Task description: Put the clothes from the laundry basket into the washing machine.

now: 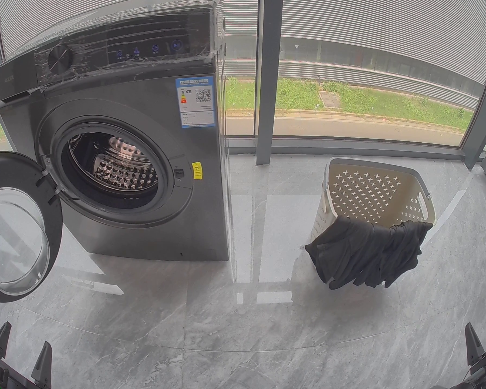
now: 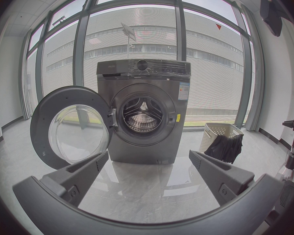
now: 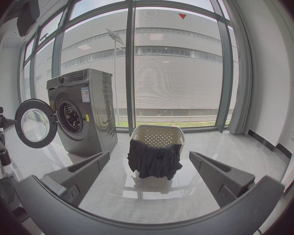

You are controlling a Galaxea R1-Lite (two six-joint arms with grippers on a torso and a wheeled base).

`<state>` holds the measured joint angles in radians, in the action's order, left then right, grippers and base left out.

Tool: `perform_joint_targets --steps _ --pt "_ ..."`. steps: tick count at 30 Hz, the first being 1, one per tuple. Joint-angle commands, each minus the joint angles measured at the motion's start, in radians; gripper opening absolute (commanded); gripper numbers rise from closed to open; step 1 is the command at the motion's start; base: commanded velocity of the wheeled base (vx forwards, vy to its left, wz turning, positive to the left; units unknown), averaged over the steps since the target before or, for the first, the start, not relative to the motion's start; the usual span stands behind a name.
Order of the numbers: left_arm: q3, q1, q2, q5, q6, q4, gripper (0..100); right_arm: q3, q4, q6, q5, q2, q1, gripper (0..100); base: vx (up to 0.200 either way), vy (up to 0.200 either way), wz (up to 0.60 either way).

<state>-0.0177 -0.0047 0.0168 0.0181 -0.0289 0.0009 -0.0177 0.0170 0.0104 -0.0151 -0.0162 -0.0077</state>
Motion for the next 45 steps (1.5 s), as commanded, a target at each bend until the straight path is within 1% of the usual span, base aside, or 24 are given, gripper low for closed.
perform_joint_targets --steps 1,31,45 --pt "0.016 0.000 -0.017 0.000 0.000 0.001 100 0.018 0.000 0.000 0.000 0.016 0.000 100 0.000 -0.200 0.00" --pt "0.016 0.000 -0.017 0.000 0.000 -0.001 100 0.018 0.000 0.000 0.000 0.016 0.000 100 0.000 -0.200 0.00" --pt "0.016 0.000 -0.017 0.000 0.000 -0.001 100 0.018 0.000 0.000 0.000 0.016 0.000 100 0.000 0.000 0.00"
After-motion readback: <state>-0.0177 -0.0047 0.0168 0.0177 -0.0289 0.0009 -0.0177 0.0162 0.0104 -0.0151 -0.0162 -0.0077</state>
